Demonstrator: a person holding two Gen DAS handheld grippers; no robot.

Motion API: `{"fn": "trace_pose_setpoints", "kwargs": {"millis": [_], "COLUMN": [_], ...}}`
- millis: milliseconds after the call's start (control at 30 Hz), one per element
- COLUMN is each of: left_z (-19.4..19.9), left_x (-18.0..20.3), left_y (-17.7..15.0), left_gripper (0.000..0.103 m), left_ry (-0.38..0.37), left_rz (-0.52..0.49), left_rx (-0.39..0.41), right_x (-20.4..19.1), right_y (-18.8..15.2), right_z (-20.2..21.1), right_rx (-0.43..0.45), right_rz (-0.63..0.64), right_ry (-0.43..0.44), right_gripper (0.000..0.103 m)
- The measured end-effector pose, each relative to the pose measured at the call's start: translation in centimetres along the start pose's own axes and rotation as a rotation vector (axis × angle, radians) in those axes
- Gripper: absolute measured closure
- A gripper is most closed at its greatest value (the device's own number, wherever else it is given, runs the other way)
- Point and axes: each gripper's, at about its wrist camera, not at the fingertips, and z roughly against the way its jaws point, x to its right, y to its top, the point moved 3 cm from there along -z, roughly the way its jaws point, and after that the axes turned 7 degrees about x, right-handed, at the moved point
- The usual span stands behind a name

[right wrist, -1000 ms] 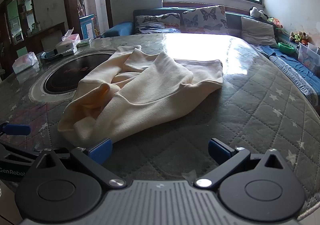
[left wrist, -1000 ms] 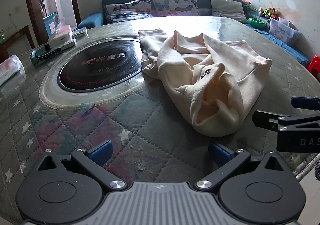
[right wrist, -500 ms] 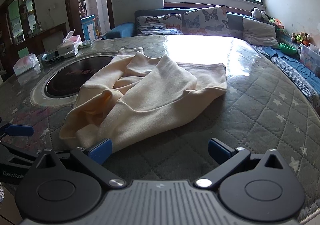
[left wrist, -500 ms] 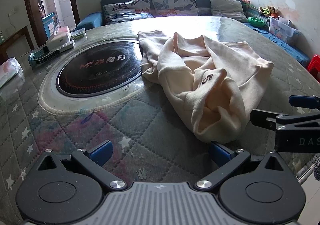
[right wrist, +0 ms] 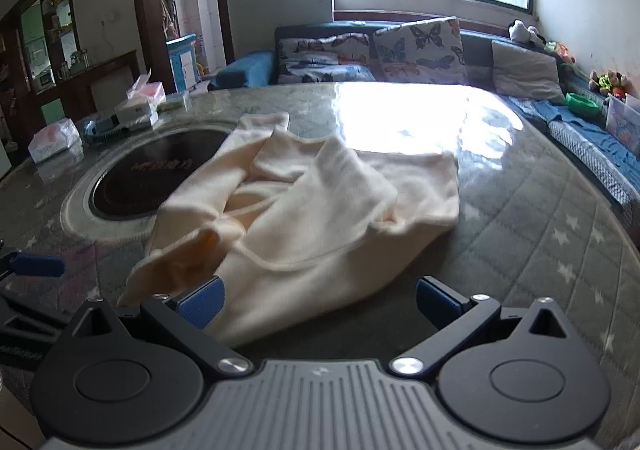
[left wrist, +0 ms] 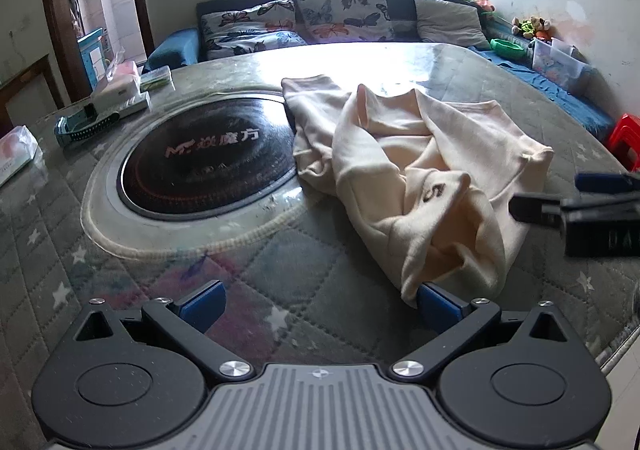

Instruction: Fold clothes

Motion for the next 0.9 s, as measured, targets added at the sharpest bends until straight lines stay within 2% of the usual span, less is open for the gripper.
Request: {"fn": "trace_pose_setpoints", "kwargs": {"millis": [167, 367, 433, 500, 533, 667, 733, 767, 900], "left_z": [-0.1, -0.9, -1.3, -1.6, -1.8, -3.0, -3.6, -4.0, -5.6], "left_x": [-1.4, -2.8, -3.1, -3.3, -3.4, -3.3, -3.2, -3.1, -2.4], "left_y": [0.8, 1.4, 1.6, 2.1, 2.4, 4.2, 5.3, 5.8, 8.5], "left_gripper": [0.000, 0.000, 0.000, 0.000, 0.000, 0.000, 0.000, 0.000, 0.001], "left_ry": [0.014, 0.026, 0.030, 0.028, 0.028, 0.037, 0.036, 0.035, -0.007], "left_rz": [0.021, 0.061, 0.069, 0.069, 0.066, 0.038, 0.021, 0.013, -0.013], "left_rx": [0.014, 0.006, 0.002, 0.005, 0.011, 0.041, 0.061, 0.070, 0.114], "right_x": [0.3, 0.3, 0.4, 0.5, 0.6, 1.2, 1.6, 1.7, 1.9], "right_y": [2.3, 5.8, 6.7, 7.4, 7.9, 9.1, 9.5, 9.5, 9.5], "right_z": [-1.8, -6.1, -7.6, -9.2, -10.2, -13.3, -14.8, -15.4, -16.8], "right_rx": [0.014, 0.017, 0.013, 0.002, -0.003, -0.021, -0.041, -0.052, -0.068], "right_rz": [0.065, 0.107, 0.104, 0.096, 0.089, 0.040, 0.018, 0.011, 0.007], "right_ry": [-0.013, 0.010, 0.017, 0.020, 0.022, 0.035, 0.044, 0.046, 0.060], "right_gripper": [0.000, 0.003, 0.010, 0.013, 0.019, 0.029, 0.041, 0.043, 0.060]}}
